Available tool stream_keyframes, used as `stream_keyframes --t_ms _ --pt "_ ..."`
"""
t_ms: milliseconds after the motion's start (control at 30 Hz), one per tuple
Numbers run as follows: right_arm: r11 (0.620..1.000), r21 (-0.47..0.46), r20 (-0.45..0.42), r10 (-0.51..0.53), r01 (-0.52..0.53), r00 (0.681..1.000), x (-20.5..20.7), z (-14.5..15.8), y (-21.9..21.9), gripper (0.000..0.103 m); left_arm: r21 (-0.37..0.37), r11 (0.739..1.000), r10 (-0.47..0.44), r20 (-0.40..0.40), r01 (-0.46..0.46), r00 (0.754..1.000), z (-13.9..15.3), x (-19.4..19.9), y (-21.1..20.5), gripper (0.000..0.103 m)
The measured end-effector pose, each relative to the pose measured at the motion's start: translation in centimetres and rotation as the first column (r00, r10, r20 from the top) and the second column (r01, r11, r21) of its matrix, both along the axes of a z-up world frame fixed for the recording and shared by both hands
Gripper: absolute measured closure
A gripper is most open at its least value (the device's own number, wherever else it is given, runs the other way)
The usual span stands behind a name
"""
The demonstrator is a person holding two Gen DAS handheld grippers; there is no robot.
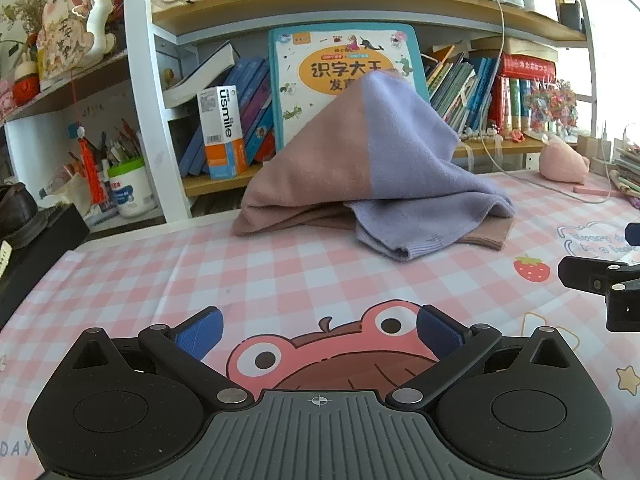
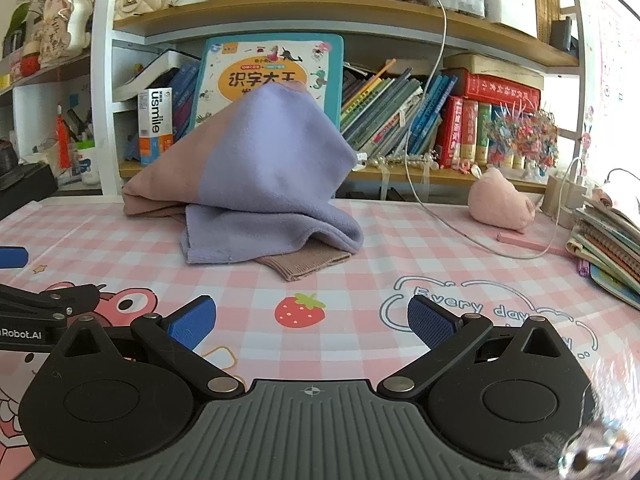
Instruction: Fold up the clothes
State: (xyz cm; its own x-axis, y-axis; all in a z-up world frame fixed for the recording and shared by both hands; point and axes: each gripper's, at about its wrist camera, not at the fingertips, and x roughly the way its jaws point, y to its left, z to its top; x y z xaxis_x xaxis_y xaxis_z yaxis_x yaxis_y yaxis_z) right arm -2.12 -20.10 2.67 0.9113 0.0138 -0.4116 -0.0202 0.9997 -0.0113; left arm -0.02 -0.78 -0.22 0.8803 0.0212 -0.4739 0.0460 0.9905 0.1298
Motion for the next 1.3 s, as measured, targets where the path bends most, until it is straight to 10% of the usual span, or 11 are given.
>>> stream_keyframes --t_ms 633,967,1300 --pt "0.996 -0.047 0.014 0.078 -0.077 0.997 -0.3 0.1 1.3 0.003 -0.041 0.999 -0.022 0.021 0.023 1.0 0.1 -0.2 0.6 0.0" --pt "0.962 0.246 -0.054 0.136 -0.119 0.989 1.8 0.0 -2.4 0.003 -0.072 0.997 0.027 0.069 -0.022 0.997 0.4 -0.8 1.4 0.0" --pt "0.961 0.228 -0.109 0.184 -0.156 0.977 10.4 0.6 -4.2 0.003 -0.058 0.998 0.037 0.15 -0.029 0.988 0.8 -1.9 1.3 0.0"
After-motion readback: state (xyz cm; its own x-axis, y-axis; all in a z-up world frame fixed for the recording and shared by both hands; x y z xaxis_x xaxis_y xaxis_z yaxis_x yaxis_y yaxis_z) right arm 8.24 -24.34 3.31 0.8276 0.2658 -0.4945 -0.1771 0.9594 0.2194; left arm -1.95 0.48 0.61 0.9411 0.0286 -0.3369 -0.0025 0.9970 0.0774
